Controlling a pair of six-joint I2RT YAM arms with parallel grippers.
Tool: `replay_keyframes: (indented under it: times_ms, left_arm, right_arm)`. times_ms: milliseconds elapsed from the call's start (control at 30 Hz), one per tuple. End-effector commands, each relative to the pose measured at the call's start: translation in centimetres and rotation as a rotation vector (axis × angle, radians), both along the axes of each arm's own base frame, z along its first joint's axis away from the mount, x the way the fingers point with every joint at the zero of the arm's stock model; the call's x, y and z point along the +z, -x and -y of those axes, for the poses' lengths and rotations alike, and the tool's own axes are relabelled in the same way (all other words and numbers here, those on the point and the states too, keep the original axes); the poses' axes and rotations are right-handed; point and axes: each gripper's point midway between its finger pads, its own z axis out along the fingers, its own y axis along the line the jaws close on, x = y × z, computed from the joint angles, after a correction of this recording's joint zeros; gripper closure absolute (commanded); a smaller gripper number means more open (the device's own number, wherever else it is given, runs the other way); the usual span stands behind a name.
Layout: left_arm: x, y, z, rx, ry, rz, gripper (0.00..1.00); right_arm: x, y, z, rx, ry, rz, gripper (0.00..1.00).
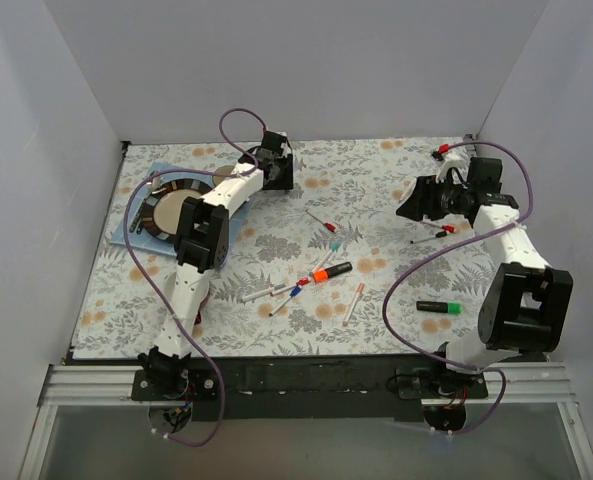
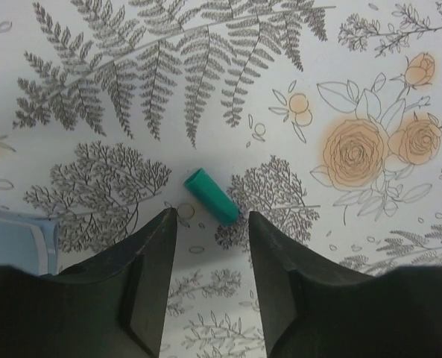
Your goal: Open the pen caps
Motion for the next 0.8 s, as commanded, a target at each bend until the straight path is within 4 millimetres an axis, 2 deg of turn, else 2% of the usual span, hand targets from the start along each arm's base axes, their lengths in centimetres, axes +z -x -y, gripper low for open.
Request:
replay_keyframes:
  times_ms: [0, 33, 67, 133, 167, 200, 233, 267, 300, 333, 367, 400, 433, 467, 500, 533, 567, 600, 633, 667, 700, 767]
  left_arm:
    - [10.9, 0.6, 0.2, -0.036, 0.066, 0.144, 0.54]
    - [12.0, 1.0, 0.1, -0.043, 0.077, 0.157, 0.51]
    - [15.3, 1.7, 0.1, -0.055, 0.106, 0.201, 0.47]
    - [18.5, 2.9, -0.1, -0.069, 0.140, 0.249, 0.44]
    - [17.9, 4.5, 0.4, -0.108, 0.170, 0.215, 0.41]
    - [22.0, 6.3, 0.2, -0.128, 0.219, 0.275, 0.39]
    - [23.5, 7.1, 0.4, -0.152, 0.253, 0.310, 0.38]
    - [22.0, 9.0, 0.0, -0.162, 0.255, 0.278, 0.36]
    - [25.6, 11.1, -0.3, -0.187, 0.311, 0.338, 0.29]
    - [27.4, 12.0, -0.5, -0.193, 0.342, 0.396, 0.23]
    - [27.5, 13.1, -0.9, -0.197, 0.353, 0.413, 0.18]
    - [25.4, 14.6, -1.4, -0.205, 0.354, 0.379, 0.09]
    - [28.6, 16.5, -2.3, -0.203, 0.400, 0.463, 0.05]
    - [28.8, 17.5, -2.6, -0.209, 0.411, 0.478, 0.02]
    - [27.1, 19.0, -2.8, -0.235, 0.421, 0.459, 0.02]
    - [28.6, 20.6, -3.5, -0.245, 0.436, 0.502, 0.02]
    - [28.6, 21.6, -3.8, -0.256, 0.438, 0.509, 0.02]
    - [26.7, 22.8, -3.8, -0.283, 0.444, 0.475, 0.02]
    - [27.5, 24.0, -4.2, -0.305, 0.445, 0.511, 0.02]
    - [26.9, 24.7, -4.4, -0.314, 0.442, 0.512, 0.02]
    - [25.1, 25.2, -4.6, -0.319, 0.434, 0.501, 0.02]
    - [24.9, 26.6, -4.9, -0.350, 0.435, 0.541, 0.02]
  right_arm:
    - [1.9, 1.0, -0.1, 0.104, 0.081, 0.180, 0.35]
    - [1.9, 1.2, 0.0, 0.132, 0.114, 0.219, 0.35]
    - [2.5, 1.8, -0.2, 0.157, 0.126, 0.256, 0.35]
    - [2.1, 3.0, -0.5, 0.201, 0.145, 0.291, 0.35]
    - [3.0, 3.7, -0.7, 0.237, 0.167, 0.361, 0.35]
    - [3.1, 4.2, -0.9, 0.258, 0.174, 0.390, 0.35]
    - [2.4, 5.0, -1.2, 0.280, 0.174, 0.404, 0.35]
    - [3.3, 5.6, -1.5, 0.313, 0.190, 0.471, 0.34]
    - [3.3, 6.1, -1.8, 0.334, 0.193, 0.494, 0.34]
    - [3.1, 6.7, -2.0, 0.359, 0.196, 0.512, 0.32]
    - [3.6, 7.2, -2.2, 0.377, 0.202, 0.547, 0.31]
    - [3.6, 7.4, -2.4, 0.398, 0.217, 0.572, 0.30]
    - [3.5, 7.8, -2.4, 0.406, 0.222, 0.575, 0.28]
    - [3.6, 8.0, -2.5, 0.412, 0.228, 0.582, 0.27]
    - [3.4, 8.2, -2.4, 0.425, 0.239, 0.582, 0.26]
    - [3.3, 8.4, -2.5, 0.434, 0.240, 0.576, 0.25]
    - [3.1, 8.4, -2.6, 0.446, 0.243, 0.570, 0.24]
    - [2.9, 8.6, -2.6, 0.451, 0.240, 0.552, 0.24]
    - [2.7, 8.6, -2.7, 0.459, 0.231, 0.538, 0.24]
    - [3.0, 8.5, -2.9, 0.465, 0.226, 0.539, 0.24]
    - [2.8, 8.6, -3.1, 0.472, 0.214, 0.523, 0.24]
    - [3.1, 8.4, -3.6, 0.485, 0.202, 0.509, 0.24]
